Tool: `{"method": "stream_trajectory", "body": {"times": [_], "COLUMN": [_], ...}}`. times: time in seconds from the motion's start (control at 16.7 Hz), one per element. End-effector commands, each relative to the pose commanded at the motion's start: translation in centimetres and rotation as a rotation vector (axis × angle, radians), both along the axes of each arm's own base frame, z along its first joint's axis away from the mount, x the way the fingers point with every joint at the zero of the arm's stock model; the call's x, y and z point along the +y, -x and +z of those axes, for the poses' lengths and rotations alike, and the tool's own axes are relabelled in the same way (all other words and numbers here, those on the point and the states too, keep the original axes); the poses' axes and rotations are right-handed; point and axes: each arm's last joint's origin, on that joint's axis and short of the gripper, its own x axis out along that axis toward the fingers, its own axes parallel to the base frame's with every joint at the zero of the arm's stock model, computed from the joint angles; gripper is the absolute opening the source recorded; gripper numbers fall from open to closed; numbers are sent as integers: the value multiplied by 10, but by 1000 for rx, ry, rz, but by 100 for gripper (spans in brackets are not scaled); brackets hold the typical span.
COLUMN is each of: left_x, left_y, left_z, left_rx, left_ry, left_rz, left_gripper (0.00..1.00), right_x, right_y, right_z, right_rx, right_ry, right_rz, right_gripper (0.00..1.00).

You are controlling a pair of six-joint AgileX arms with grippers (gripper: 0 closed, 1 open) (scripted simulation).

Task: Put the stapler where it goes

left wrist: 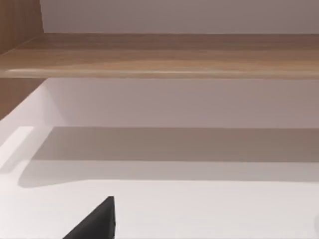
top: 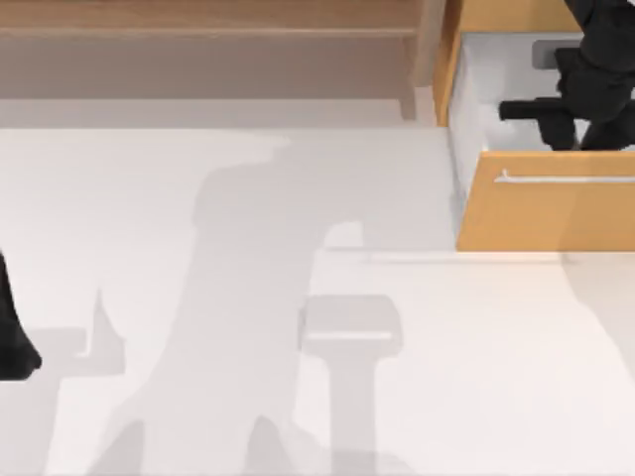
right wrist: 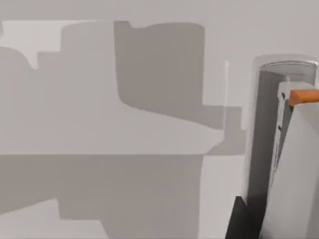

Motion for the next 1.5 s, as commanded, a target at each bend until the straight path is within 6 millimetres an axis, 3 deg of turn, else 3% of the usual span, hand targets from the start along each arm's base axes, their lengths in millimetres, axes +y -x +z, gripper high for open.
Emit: {"method": "stream_trajectory", "body": {"times": [0.84,1.5], "left_x": [0,0], "left_y": [0,0], "left_z": [0,0], "left_rx": [0,0], "left_ry": [0,0], "left_rz": [0,0], "left_gripper": [100,100], "right_x": [0,0], "right_y": [0,0], "right_z": [-11,-11], "right_rx": [2,2], "right_ry": [-1,-1], "right_rz": [1,1], "right_gripper": [0,83]}}
